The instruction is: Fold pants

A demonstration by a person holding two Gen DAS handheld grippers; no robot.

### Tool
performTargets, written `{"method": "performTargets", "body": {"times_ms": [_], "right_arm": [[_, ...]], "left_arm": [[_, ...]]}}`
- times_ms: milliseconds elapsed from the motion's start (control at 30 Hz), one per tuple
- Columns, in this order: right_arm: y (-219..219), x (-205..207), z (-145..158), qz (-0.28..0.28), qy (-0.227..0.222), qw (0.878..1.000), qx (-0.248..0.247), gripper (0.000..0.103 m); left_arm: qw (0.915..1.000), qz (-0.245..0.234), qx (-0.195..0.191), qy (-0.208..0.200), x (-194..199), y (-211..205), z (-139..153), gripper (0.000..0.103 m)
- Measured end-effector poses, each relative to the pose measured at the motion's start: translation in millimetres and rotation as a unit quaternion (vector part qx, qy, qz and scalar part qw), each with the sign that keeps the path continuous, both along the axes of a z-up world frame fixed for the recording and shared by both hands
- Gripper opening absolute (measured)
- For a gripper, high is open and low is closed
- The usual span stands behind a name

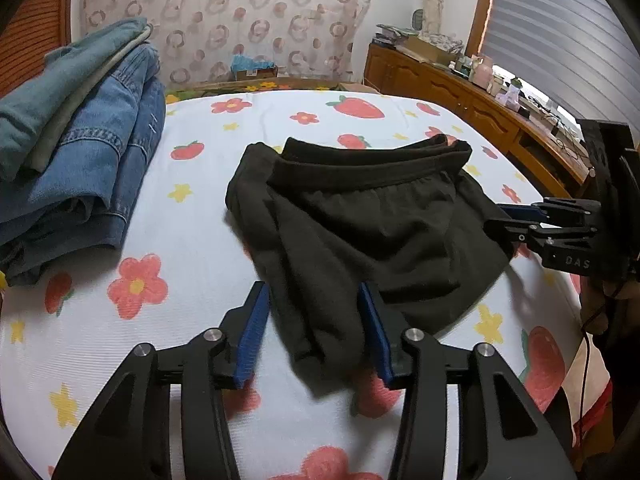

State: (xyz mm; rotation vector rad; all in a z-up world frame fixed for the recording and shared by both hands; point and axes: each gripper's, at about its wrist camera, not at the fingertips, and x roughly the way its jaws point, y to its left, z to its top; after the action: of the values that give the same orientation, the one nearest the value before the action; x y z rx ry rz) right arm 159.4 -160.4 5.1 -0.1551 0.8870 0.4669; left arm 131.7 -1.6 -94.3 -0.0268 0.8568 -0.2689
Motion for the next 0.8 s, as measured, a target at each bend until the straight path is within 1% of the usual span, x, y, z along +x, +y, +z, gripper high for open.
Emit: {"method": "performTargets", "body": {"times_ms": [33, 167, 200, 267, 333, 433, 633, 800], "right_arm": [[0.4, 1.5, -0.4, -0.003, 0.002, 1.000, -0.004, 0.041], [1.0, 2.5, 0.1, -0.008, 0.014, 1.000, -0.009, 0.045], [1.6, 2.6, 0.8, -0.009, 0.016, 1.000, -0.013, 0.046], [3.4, 1.6, 1.8, -0.009, 0.022, 0.999, -0.023, 0.047], [4.6, 1.8, 2.6, -0.009, 0.030, 0.999, -0.029, 0.049], [4.3, 4.0, 2.5, -0.010, 0.034, 0.999, -0.030, 0.052], [3.2, -2.7, -1.4, -0.016, 0.012, 1.000, -0.018, 0.059], [3.1, -12.3, -6.0, -0.027, -0.010, 1.000, -0.008, 0.061]], "left_arm": [[1.0000, 0.002, -0.001, 0.000, 1.0, 0.8, -0.4, 0.053], [1.0000, -0.005, 0.000, -0.002, 1.8, -0.2, -1.6, 0.067], [0.9999, -0.010, 0.004, -0.002, 1.4, -2.5, -1.9, 0.069], [0.9995, -0.022, 0.024, -0.002, 0.5, -10.1, -3.3, 0.077], [0.9990, -0.025, 0.037, -0.002, -0.2, -13.7, -3.9, 0.078], [0.9993, -0.023, 0.030, -0.003, -0.2, -11.0, -3.7, 0.078], [0.9992, -0.023, 0.031, -0.004, -1.9, -11.5, -4.1, 0.078], [0.9992, -0.023, 0.031, -0.004, -2.5, -12.4, -4.0, 0.079]]}}
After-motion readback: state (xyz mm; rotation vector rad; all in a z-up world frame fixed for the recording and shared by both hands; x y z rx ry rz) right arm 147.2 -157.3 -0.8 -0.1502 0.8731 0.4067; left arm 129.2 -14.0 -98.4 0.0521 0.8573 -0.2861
